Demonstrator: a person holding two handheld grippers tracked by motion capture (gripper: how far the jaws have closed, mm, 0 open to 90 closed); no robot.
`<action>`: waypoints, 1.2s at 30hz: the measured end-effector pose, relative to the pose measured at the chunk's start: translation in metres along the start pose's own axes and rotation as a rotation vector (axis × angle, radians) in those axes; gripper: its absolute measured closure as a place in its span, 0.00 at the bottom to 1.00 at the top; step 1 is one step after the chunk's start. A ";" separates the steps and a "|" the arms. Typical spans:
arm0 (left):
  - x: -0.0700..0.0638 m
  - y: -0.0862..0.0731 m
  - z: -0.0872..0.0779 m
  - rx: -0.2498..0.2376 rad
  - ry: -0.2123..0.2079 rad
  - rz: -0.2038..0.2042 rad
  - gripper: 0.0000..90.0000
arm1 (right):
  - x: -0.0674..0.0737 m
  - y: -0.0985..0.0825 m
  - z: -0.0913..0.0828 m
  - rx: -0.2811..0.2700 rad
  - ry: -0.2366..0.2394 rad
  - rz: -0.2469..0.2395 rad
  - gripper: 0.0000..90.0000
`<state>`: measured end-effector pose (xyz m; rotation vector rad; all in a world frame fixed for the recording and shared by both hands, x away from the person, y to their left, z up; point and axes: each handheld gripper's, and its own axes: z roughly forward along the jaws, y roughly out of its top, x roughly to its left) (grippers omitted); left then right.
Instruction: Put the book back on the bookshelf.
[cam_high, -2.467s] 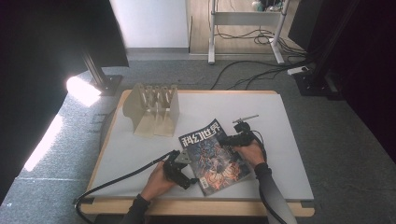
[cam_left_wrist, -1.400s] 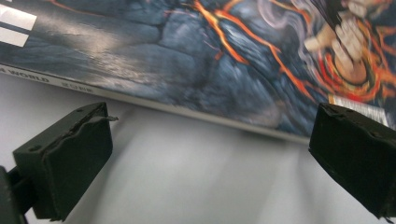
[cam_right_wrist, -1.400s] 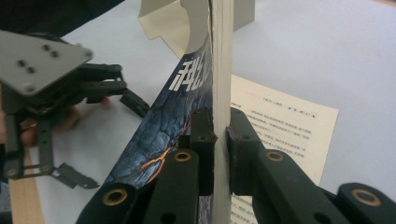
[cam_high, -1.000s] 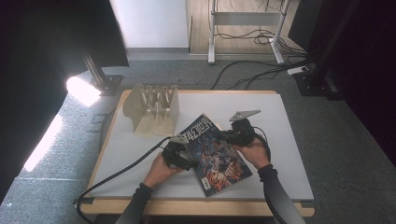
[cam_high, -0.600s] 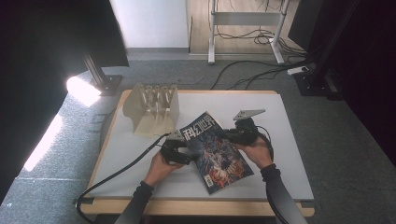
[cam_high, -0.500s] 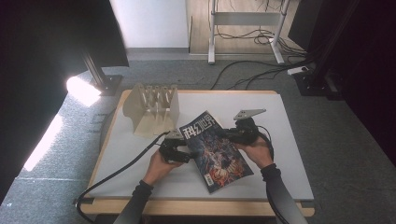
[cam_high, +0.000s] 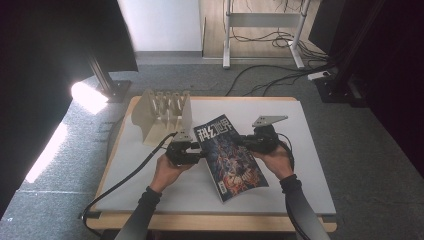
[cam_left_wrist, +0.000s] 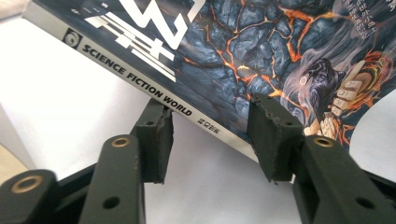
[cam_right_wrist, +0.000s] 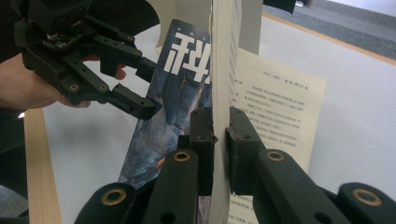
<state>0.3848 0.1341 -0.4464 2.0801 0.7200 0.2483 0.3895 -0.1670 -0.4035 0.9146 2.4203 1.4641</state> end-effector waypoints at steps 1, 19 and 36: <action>0.000 0.002 -0.001 -0.001 0.002 0.003 0.60 | 0.000 0.000 -0.001 -0.004 0.000 0.000 0.90; -0.016 0.031 -0.035 -0.070 0.047 0.124 0.76 | -0.005 0.004 -0.014 -0.042 -0.054 -0.015 0.90; -0.032 0.038 -0.054 -0.123 0.006 0.241 0.88 | -0.008 -0.003 -0.029 -0.096 -0.078 -0.039 0.90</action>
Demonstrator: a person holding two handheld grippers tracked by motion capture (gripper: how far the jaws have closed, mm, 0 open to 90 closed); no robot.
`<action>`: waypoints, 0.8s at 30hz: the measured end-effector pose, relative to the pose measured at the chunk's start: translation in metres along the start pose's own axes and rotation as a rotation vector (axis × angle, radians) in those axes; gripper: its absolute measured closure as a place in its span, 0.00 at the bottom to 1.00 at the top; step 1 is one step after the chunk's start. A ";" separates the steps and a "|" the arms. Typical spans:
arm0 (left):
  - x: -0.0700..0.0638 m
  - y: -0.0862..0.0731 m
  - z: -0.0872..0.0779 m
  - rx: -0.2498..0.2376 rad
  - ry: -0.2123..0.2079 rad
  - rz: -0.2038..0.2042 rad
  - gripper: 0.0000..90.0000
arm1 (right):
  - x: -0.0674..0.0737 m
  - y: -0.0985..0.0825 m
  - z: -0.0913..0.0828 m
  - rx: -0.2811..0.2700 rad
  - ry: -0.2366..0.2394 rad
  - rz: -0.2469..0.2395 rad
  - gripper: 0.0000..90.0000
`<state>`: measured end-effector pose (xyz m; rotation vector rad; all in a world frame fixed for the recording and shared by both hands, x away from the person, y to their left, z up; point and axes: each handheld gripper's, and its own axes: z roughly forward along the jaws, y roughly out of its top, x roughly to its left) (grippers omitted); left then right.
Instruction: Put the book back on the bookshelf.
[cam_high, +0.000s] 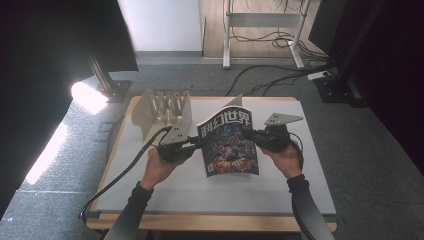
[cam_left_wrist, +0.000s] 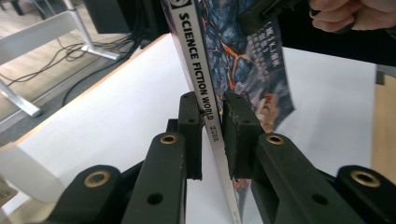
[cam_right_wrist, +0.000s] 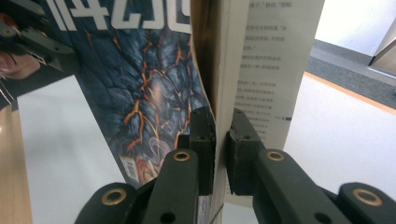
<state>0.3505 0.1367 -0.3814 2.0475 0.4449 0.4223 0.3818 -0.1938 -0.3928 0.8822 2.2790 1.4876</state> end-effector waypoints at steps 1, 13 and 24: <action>-0.001 0.001 0.001 0.006 -0.006 0.005 0.87 | 0.000 -0.001 -0.001 0.005 -0.003 -0.005 0.90; -0.011 0.018 0.021 0.071 -0.052 0.019 0.77 | -0.001 -0.017 -0.017 0.002 0.015 -0.010 0.89; -0.008 0.017 0.040 0.079 -0.075 -0.019 0.78 | -0.001 -0.023 -0.023 0.001 0.035 -0.018 0.87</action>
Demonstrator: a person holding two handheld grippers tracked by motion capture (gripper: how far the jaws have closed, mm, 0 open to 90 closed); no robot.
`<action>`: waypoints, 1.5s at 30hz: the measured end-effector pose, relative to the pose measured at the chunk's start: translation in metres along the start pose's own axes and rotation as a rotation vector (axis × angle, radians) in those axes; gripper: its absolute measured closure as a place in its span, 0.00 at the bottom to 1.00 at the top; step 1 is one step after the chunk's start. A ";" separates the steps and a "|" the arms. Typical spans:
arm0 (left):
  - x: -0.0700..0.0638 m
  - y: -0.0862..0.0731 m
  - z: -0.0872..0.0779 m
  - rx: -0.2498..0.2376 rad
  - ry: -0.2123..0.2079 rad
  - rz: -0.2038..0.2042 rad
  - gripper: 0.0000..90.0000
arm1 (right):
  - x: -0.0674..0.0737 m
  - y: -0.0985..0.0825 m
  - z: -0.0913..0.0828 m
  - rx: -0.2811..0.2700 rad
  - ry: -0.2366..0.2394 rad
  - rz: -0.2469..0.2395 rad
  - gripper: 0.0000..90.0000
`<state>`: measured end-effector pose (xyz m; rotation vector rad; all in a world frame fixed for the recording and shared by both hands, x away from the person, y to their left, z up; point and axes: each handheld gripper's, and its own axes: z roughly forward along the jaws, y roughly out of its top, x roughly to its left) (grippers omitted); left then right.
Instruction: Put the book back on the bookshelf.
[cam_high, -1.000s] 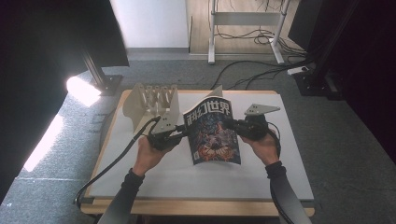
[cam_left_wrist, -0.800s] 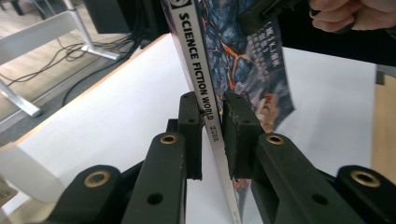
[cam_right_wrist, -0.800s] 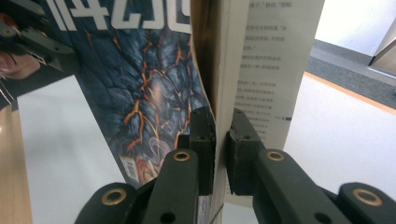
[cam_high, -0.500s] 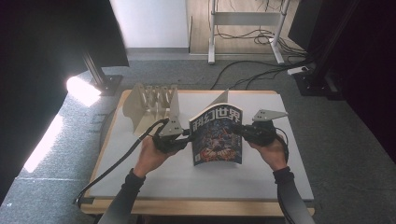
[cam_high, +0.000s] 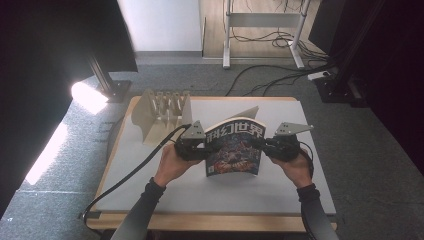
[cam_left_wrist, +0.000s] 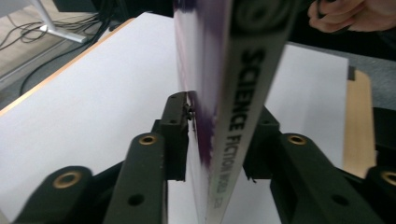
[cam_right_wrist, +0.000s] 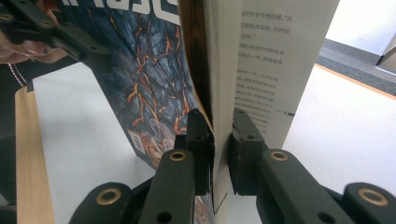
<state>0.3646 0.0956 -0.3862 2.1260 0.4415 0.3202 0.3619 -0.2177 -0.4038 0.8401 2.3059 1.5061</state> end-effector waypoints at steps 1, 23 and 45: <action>0.000 0.000 0.000 0.000 0.007 0.001 0.82 | 0.000 0.000 0.000 -0.001 0.001 0.001 0.87; 0.011 -0.002 -0.010 0.004 -0.015 -0.010 0.92 | -0.017 -0.027 -0.004 0.037 -0.148 0.033 0.50; 0.029 -0.011 -0.056 -0.008 0.052 -0.086 0.92 | -0.020 -0.081 0.033 0.195 -0.220 0.086 0.14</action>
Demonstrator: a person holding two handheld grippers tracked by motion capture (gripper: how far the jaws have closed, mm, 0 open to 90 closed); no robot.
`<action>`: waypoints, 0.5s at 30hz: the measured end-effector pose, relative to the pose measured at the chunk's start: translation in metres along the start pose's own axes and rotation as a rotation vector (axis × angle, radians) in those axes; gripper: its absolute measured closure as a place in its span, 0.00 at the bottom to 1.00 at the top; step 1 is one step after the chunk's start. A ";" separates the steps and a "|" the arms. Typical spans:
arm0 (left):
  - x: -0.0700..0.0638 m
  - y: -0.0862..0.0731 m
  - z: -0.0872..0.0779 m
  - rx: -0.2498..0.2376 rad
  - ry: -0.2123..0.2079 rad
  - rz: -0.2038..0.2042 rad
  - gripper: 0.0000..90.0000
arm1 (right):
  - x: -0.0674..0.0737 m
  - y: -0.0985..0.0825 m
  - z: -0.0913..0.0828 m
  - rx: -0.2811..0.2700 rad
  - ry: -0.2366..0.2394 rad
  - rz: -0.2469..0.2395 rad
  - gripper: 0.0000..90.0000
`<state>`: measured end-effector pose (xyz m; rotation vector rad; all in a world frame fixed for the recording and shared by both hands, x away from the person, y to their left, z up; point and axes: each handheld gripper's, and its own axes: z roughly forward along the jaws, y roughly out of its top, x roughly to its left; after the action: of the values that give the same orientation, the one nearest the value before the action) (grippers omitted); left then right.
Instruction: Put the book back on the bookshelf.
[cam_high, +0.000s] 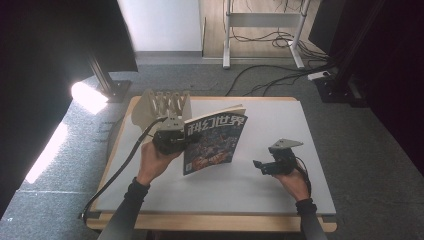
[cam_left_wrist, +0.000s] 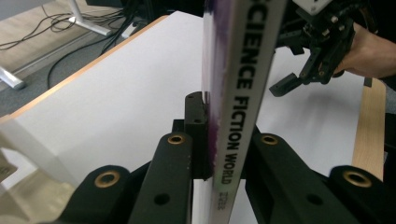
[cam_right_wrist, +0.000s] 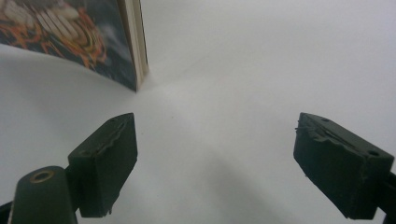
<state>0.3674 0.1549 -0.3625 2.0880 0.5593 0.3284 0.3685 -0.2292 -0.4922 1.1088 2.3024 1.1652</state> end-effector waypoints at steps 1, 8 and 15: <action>0.001 -0.001 -0.002 0.000 0.006 -0.003 0.92 | 0.001 -0.002 0.002 0.006 -0.002 0.005 0.14; 0.008 -0.005 -0.019 -0.010 0.035 -0.033 0.92 | 0.004 -0.011 0.010 0.020 -0.004 0.007 0.11; 0.014 -0.008 -0.038 -0.019 0.056 -0.058 0.92 | 0.006 -0.018 0.014 0.025 -0.016 0.014 0.08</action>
<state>0.3611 0.1932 -0.3489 2.0453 0.6470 0.3582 0.3640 -0.2235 -0.5145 1.1410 2.3063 1.1319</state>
